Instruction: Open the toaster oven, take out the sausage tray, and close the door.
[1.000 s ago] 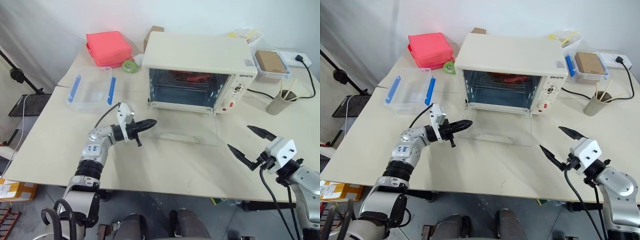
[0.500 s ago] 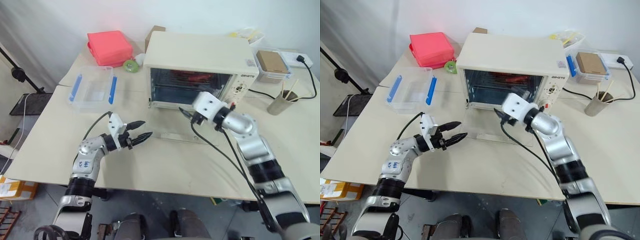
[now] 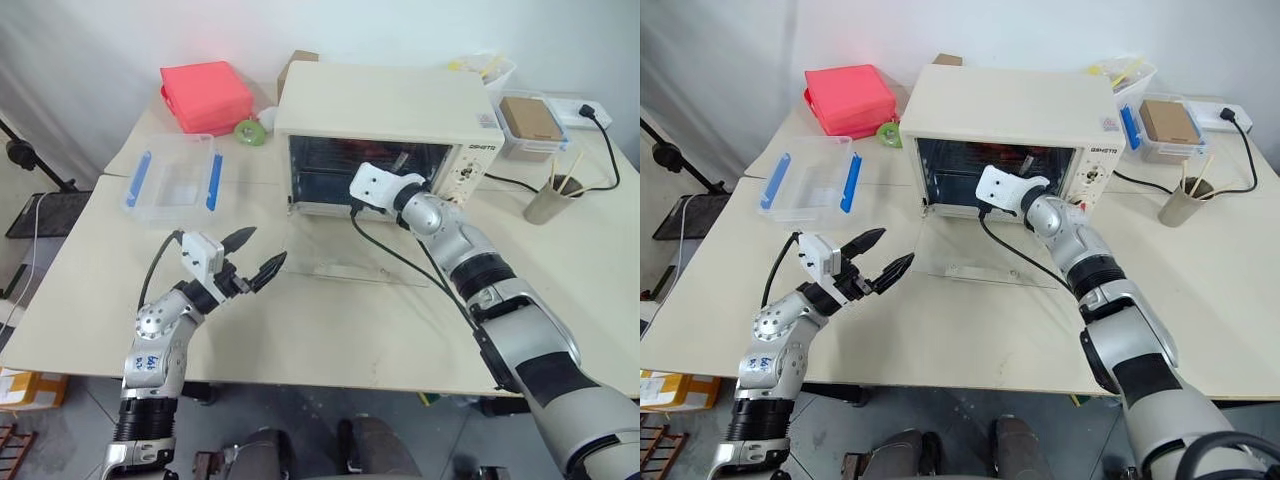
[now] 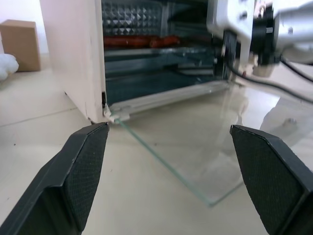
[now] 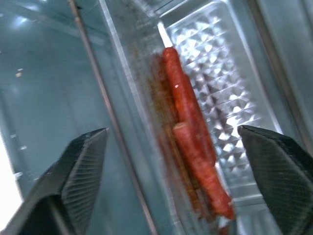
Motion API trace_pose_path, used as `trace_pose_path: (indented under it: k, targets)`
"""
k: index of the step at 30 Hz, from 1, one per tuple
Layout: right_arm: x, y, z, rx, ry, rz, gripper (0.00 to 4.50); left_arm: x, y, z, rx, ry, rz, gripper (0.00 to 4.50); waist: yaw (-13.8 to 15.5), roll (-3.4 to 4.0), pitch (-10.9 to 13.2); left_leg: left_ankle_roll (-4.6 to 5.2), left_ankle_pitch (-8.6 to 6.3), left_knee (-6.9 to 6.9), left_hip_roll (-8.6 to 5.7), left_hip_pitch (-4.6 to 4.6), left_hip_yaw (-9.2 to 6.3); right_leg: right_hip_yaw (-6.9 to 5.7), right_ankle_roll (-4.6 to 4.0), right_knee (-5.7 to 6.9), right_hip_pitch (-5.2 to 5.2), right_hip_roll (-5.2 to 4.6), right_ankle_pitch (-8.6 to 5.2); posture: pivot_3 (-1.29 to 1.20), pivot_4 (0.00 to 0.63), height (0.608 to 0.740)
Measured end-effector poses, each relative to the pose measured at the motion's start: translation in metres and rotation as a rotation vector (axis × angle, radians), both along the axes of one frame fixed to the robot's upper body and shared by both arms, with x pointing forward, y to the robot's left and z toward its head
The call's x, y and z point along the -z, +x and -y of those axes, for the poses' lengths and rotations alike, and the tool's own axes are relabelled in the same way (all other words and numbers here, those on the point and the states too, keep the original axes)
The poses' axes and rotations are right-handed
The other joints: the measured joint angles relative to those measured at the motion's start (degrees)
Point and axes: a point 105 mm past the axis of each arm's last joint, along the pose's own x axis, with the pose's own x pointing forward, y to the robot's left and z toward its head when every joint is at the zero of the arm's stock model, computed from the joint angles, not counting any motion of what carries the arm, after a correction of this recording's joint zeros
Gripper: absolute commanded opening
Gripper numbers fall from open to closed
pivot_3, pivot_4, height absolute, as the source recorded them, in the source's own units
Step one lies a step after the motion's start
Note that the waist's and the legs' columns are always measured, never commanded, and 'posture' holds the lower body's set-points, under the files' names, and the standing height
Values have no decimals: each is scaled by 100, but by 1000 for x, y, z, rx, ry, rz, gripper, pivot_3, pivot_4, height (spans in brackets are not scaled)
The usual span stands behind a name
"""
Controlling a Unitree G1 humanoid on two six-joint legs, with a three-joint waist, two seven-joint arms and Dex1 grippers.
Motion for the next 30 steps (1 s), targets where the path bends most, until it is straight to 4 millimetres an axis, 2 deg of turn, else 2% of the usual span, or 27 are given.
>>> trace_pose_path:
  k: [4,6,7,9,11,19,23,25,26,30]
  targets:
    - [2,1,-4,-7,-2,-12,2070,-8,2,12,35,6,14,4237,-2,0,0,-4,2,0,0,0,0,0,0,-4,0,1,0,0,150,740]
    - [1,2,-7,-9,-3,-14,1477,-14,10,17,52,10,27,4237,1,0,0,-4,2,0,-1,0,2,0,0,-4,0,1,0,0,150,740]
    - [-1,2,-9,-14,-6,-10,1036,-17,14,19,57,13,31,4237,2,0,0,-4,2,0,-1,-1,2,0,0,-3,0,1,0,0,150,740]
    - [0,2,-9,-14,-12,-13,539,-20,20,23,73,17,36,4237,2,0,0,-3,2,-3,0,-2,1,-1,0,2,0,2,0,0,150,740]
    - [3,2,-9,-15,-51,-13,16,-25,35,27,77,9,31,4237,6,1,1,-4,3,0,1,-10,0,-4,0,1,-3,3,0,0,150,740]
    - [-1,-2,-14,-55,-100,18,16,-71,77,39,139,-11,96,4237,-21,-2,0,-4,4,-8,2,-16,3,-10,0,2,-12,5,0,0,150,740]
    - [-3,-5,-13,-75,-117,25,16,-73,84,41,170,-19,83,4237,-33,-2,0,-5,4,-13,3,-37,-1,-14,0,15,-47,5,0,0,150,740]
    - [-5,-11,-15,-107,-134,36,16,-78,91,40,170,-34,69,4237,-42,-2,0,-5,6,15,4,-100,-2,-14,0,34,-102,5,0,0,150,740]
    - [-4,-15,-14,-122,-142,41,16,-78,93,40,170,-37,62,4237,-49,-2,0,-4,6,17,4,-99,-4,-15,1,37,-102,4,0,0,150,740]
    - [7,-47,-12,-211,-158,59,16,-78,95,41,187,-45,39,4237,-20,-2,0,-4,5,20,3,-98,-9,-18,1,39,-100,3,0,0,150,740]
